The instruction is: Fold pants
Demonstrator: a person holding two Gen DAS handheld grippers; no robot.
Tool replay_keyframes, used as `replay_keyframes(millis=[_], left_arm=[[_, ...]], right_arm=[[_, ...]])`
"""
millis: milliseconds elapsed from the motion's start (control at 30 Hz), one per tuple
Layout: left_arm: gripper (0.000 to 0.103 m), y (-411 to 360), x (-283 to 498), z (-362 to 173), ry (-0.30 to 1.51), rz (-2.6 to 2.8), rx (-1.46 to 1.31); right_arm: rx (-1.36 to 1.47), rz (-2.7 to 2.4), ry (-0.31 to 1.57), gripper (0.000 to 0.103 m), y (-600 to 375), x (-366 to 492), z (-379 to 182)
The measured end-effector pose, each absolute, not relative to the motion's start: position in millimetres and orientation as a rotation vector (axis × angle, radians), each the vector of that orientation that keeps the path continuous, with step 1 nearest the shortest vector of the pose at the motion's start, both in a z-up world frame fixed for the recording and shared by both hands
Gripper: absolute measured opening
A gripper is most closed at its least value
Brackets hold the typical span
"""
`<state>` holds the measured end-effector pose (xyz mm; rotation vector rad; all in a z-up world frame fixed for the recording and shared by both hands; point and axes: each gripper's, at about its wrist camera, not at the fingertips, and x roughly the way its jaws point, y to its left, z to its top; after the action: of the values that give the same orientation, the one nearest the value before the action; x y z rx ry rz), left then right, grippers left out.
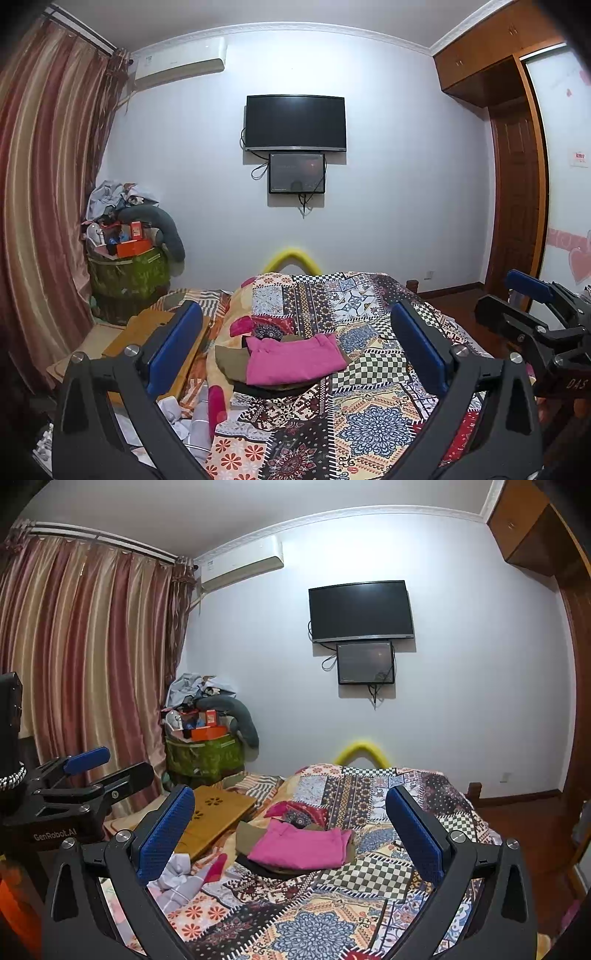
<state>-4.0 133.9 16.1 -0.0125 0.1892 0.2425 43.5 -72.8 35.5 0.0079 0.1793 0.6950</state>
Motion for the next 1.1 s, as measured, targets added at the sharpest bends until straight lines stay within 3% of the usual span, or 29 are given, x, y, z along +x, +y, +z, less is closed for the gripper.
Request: replay_keyframes(millis=[1100], left_arm=[[0.103, 128.3, 3.2, 10.5, 0.234, 0.187, -0.02]], right_arm=[[0.018, 0.68, 0.184, 0.103, -77.5, 43.8, 36.8]])
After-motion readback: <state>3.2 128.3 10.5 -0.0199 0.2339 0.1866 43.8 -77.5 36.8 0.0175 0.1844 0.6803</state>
